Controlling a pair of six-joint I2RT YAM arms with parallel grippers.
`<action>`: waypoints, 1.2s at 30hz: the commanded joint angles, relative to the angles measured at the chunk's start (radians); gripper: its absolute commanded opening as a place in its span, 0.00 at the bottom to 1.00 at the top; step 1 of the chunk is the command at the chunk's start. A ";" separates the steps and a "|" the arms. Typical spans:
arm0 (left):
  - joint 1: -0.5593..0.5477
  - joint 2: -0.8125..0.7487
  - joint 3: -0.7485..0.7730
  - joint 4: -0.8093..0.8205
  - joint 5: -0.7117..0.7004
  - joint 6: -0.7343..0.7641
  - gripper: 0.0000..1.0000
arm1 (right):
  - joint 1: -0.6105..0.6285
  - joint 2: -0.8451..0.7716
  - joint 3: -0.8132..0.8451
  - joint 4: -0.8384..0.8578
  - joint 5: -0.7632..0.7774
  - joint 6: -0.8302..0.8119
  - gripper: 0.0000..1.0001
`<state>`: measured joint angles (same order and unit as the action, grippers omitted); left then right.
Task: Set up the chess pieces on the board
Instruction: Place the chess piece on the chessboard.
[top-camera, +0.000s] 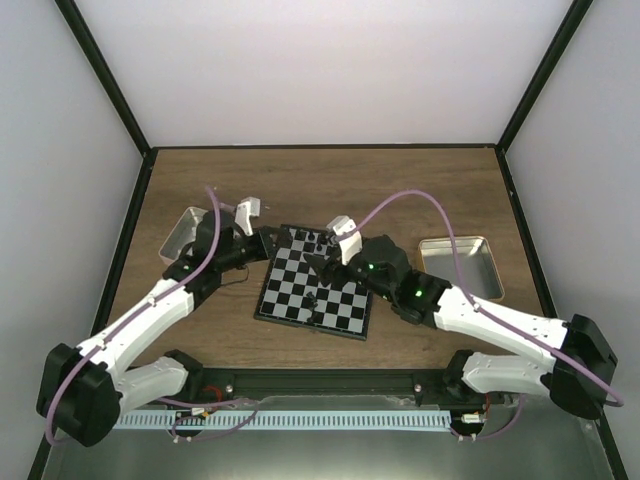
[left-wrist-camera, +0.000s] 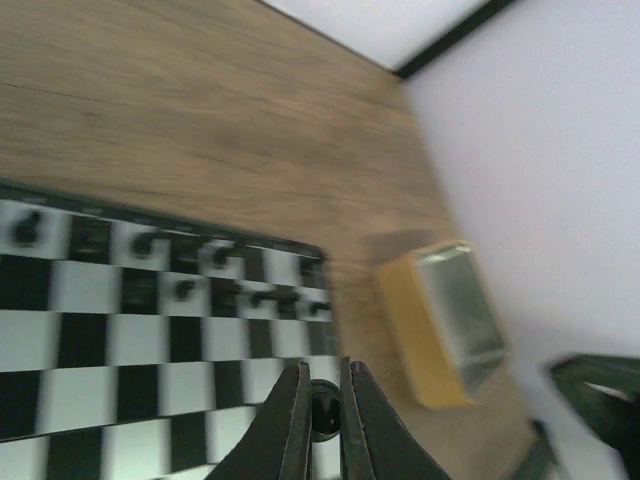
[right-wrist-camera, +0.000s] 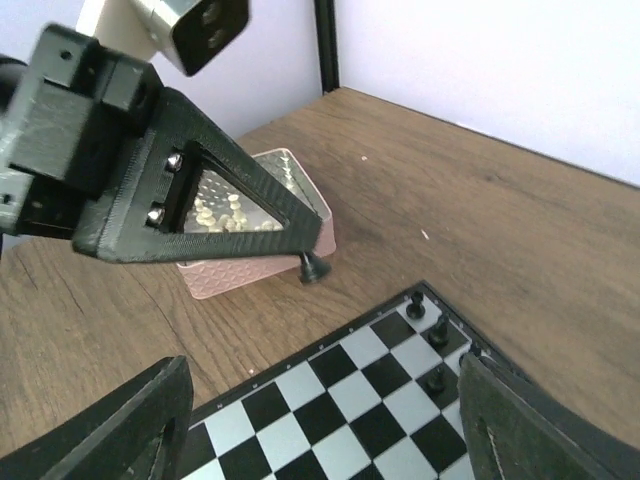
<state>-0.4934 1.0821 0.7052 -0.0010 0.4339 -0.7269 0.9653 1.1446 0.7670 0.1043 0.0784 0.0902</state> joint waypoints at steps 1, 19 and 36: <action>0.000 0.044 0.027 -0.170 -0.338 0.143 0.04 | 0.004 -0.055 -0.043 -0.027 0.089 0.150 0.75; -0.154 0.497 0.132 0.032 -0.642 0.310 0.04 | -0.002 -0.159 -0.156 -0.149 0.267 0.500 0.77; -0.154 0.678 0.160 0.135 -0.612 0.371 0.08 | -0.004 -0.182 -0.164 -0.185 0.279 0.511 0.78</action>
<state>-0.6441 1.7302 0.8387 0.0902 -0.1665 -0.3824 0.9638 0.9836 0.6163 -0.0666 0.3264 0.5865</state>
